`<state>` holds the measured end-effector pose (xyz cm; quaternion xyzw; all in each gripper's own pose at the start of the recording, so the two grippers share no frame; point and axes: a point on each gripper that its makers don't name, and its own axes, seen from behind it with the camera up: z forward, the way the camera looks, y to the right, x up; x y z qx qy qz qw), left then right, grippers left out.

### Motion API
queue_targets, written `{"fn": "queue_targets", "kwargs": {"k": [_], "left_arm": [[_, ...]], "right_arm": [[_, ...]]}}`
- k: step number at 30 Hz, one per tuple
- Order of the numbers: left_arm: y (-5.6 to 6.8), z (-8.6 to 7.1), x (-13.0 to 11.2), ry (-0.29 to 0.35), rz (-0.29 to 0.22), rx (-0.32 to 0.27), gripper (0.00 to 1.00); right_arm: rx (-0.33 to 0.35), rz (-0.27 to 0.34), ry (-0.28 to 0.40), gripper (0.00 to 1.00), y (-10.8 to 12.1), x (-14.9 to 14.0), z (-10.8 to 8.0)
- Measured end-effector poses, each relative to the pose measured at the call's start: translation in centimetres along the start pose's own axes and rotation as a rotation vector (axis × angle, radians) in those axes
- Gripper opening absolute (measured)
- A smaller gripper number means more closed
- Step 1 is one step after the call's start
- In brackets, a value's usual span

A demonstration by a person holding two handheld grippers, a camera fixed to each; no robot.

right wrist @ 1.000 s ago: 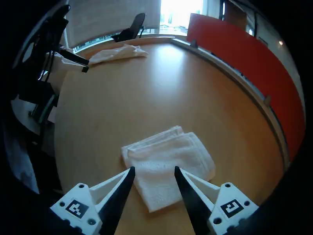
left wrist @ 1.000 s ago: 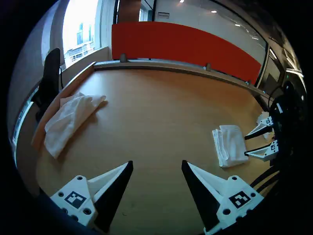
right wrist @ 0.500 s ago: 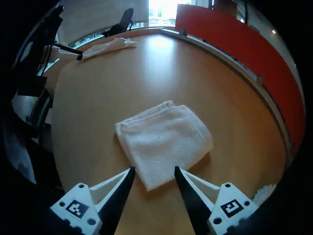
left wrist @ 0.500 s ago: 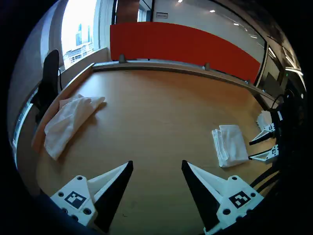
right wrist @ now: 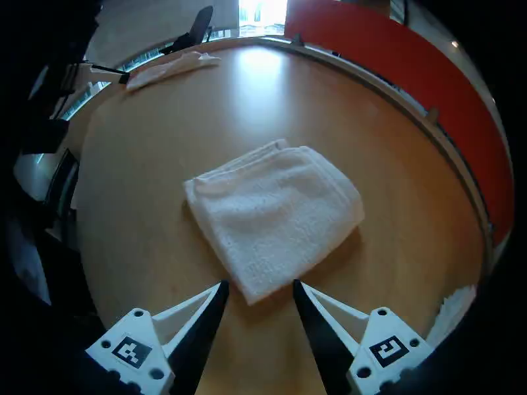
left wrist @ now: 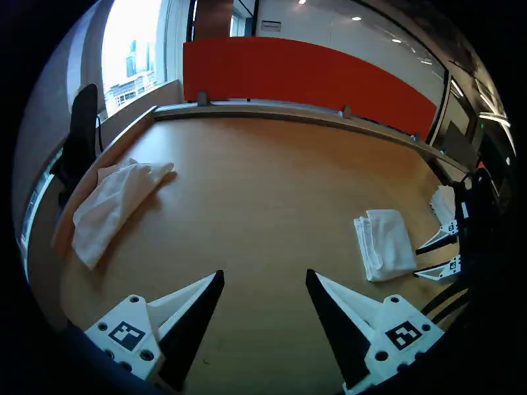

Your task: Fold towel

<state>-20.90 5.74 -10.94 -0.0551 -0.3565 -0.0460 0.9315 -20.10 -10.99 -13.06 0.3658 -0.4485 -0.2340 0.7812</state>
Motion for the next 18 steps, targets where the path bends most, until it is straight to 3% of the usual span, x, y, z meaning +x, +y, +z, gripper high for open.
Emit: {"fn": "queue_targets", "kwargs": {"k": [8,18], "left_arm": [[0.1,0.0,0.1,0.001,0.0,-0.002,0.92],[0.1,0.0,-0.1,0.0,-0.003,-0.003,0.92]], "right_arm": [[-0.01,0.014,-0.012,0.64,-0.2,-0.8,0.1],[-0.035,0.051,-0.018,0.34,0.1,-1.3,0.5]]}}
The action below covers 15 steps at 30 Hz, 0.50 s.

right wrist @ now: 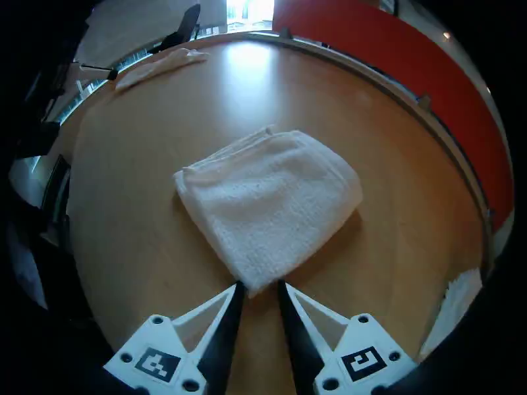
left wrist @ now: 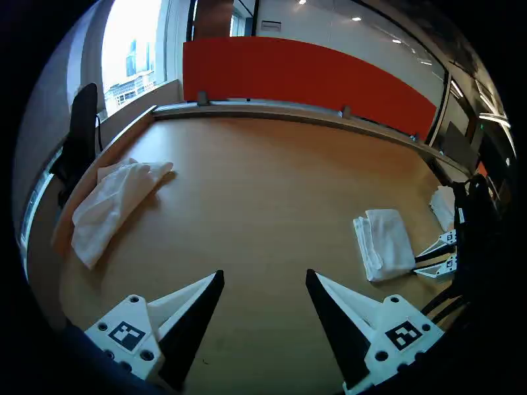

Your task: Fold towel

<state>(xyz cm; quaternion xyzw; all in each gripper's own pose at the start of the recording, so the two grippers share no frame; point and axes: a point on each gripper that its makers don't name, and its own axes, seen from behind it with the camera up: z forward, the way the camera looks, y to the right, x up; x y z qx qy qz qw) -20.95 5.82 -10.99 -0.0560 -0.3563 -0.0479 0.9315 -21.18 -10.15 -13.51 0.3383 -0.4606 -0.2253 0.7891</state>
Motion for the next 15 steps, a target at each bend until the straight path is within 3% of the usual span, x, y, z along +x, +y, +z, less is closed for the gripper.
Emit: {"fn": "queue_targets", "kwargs": {"k": [11,15], "left_arm": [[-0.2,0.01,-0.16,-0.002,-0.003,0.004,0.92],[-0.1,0.0,-0.18,-0.001,-0.002,0.003,0.92]], "right_arm": [[-0.012,0.024,-0.005,0.08,0.34,-0.19,0.08],[-0.011,0.021,0.001,0.05,0.29,0.02,-0.07]]}}
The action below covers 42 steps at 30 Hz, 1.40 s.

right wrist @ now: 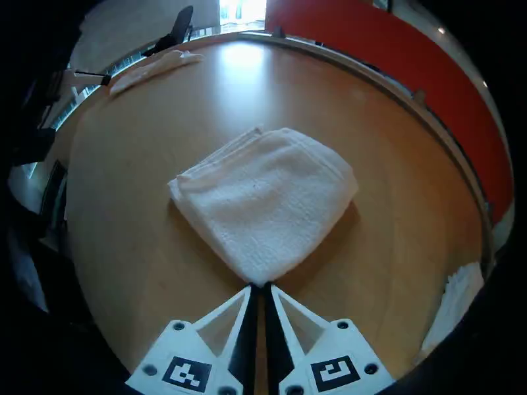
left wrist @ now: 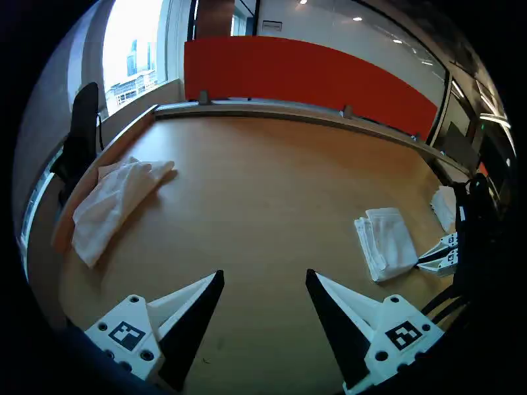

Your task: Fold towel

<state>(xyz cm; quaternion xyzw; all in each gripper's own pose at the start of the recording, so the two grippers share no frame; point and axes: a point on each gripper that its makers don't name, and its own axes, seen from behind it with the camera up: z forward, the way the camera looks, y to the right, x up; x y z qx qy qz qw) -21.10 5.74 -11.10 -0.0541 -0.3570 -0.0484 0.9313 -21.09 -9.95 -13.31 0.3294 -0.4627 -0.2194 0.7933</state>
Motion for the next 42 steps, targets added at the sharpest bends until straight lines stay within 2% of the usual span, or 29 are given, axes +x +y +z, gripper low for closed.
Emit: {"fn": "queue_targets", "kwargs": {"k": [8,14,23,32,38,42], "left_arm": [[0.0,0.0,-0.2,-0.002,-0.001,-0.002,0.92],[0.0,0.1,-0.1,0.003,-0.005,-0.006,0.92],[0.4,0.0,0.2,0.019,-0.003,-0.017,0.92],[0.7,-0.4,0.9,0.04,-0.004,-0.024,0.92],[0.6,-0.6,1.4,0.054,-0.008,-0.028,0.92],[0.7,-0.7,1.7,0.062,-0.009,-0.031,0.91]], "right_arm": [[-0.002,-0.002,0.009,0.05,0.2,0.6,-0.7],[-0.017,-0.015,0.01,0.05,1.1,2.4,-2.2],[-0.052,-0.044,0.102,0.05,3.2,9.2,-5.3],[-0.055,-0.123,0.174,0.05,3.8,15.5,-8.9],[-0.065,-0.144,0.218,0.05,4.6,18.2,-11.6],[-0.082,-0.142,0.232,0.04,5.7,18.9,-13.0]]}}
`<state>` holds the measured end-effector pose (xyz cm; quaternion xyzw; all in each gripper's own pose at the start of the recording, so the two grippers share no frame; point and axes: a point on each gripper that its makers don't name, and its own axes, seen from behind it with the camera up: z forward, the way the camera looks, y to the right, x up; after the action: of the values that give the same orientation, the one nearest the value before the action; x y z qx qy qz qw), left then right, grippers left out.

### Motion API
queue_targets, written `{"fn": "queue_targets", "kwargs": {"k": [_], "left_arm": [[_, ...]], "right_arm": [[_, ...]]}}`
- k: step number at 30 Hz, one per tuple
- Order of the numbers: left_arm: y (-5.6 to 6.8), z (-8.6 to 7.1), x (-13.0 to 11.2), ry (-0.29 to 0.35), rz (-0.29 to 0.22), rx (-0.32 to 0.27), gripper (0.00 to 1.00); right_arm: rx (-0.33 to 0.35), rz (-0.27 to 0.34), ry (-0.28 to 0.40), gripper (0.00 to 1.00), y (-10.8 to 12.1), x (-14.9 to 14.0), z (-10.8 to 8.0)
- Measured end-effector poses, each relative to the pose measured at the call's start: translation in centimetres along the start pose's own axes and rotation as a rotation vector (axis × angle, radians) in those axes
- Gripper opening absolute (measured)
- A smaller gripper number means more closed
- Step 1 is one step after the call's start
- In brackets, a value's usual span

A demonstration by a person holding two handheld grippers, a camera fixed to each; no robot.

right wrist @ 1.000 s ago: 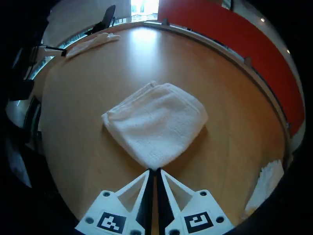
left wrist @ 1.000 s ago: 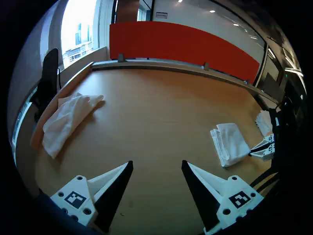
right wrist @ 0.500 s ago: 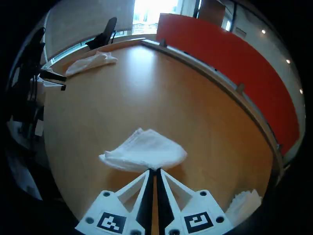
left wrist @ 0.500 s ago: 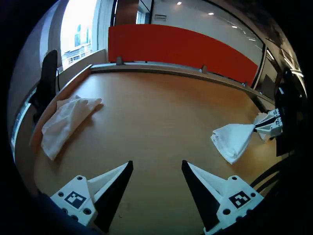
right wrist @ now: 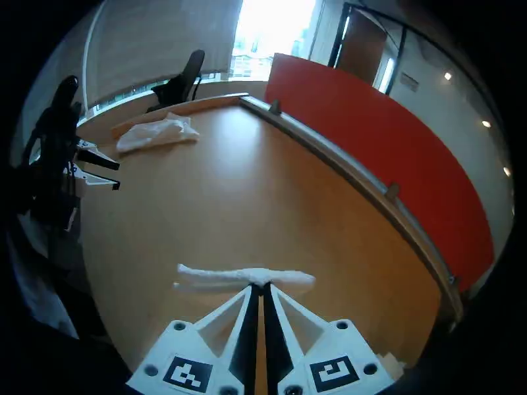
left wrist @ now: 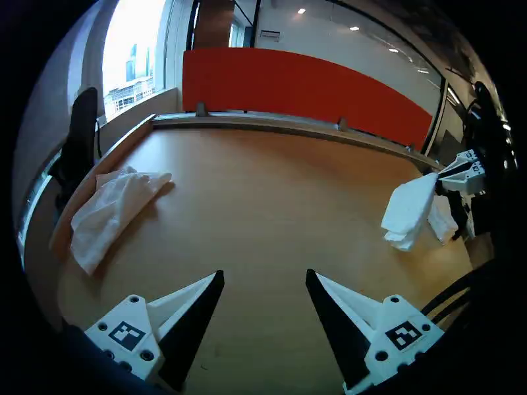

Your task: Fold towel

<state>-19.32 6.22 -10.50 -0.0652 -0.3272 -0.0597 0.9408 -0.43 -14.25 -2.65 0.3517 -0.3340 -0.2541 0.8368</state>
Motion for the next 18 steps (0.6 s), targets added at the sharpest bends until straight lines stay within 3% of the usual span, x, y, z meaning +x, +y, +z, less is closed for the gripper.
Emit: {"fn": "queue_targets", "kwargs": {"k": [18], "left_arm": [[-0.1,-0.4,0.6,0.008,0.018,-0.003,0.92]], "right_arm": [[-0.092,0.071,-0.007,0.04,7.4,-1.7,-3.2]]}}
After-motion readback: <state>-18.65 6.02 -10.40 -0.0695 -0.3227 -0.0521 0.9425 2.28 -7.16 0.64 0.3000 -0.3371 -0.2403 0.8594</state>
